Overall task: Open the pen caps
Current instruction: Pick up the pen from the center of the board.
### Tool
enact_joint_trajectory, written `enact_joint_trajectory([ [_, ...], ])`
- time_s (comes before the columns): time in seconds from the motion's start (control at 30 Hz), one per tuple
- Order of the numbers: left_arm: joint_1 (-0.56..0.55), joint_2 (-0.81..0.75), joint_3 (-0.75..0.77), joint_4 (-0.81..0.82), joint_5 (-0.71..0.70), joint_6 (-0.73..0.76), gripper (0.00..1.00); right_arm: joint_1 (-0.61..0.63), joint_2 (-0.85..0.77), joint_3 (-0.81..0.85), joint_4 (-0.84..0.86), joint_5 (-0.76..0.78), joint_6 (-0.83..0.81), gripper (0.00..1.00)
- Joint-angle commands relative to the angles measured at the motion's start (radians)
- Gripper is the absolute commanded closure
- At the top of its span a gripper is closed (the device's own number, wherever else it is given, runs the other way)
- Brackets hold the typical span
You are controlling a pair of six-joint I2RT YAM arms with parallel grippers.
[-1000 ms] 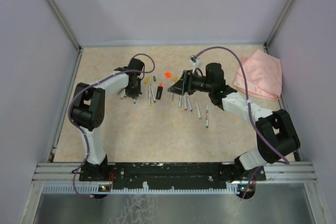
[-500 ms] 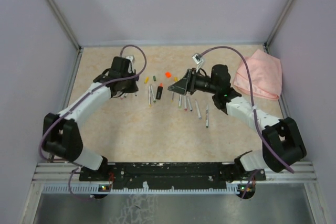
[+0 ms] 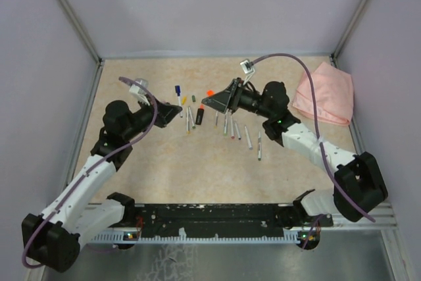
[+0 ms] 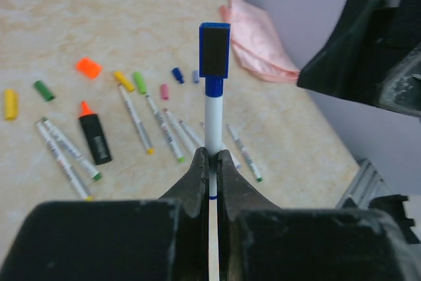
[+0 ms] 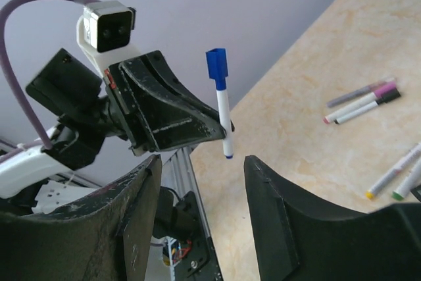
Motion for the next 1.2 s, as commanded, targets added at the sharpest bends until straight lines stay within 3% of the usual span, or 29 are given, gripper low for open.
enact_joint_trajectory([
  [0.0,-0.002,-0.032,-0.07,0.345,0.162,-0.203,1.0,0.061,-0.012,0.099,0.101,0.069,0.005,0.47],
  [0.13,-0.002,-0.029,-0.1,0.469,0.22,-0.289,1.0,0.112,0.019,0.127,0.111,0.102,0.0,0.47],
  [0.57,-0.003,-0.005,-0.101,0.541,0.339,-0.333,1.0,0.209,0.066,0.203,-0.015,0.195,-0.137,0.49],
  [0.87,-0.002,-0.018,-0.097,0.496,0.337,-0.32,1.0,0.244,0.104,0.247,-0.053,0.2,-0.182,0.67],
  [1.17,0.001,-0.015,-0.069,0.432,0.319,-0.303,1.0,0.258,0.106,0.247,-0.064,0.219,-0.206,0.72],
])
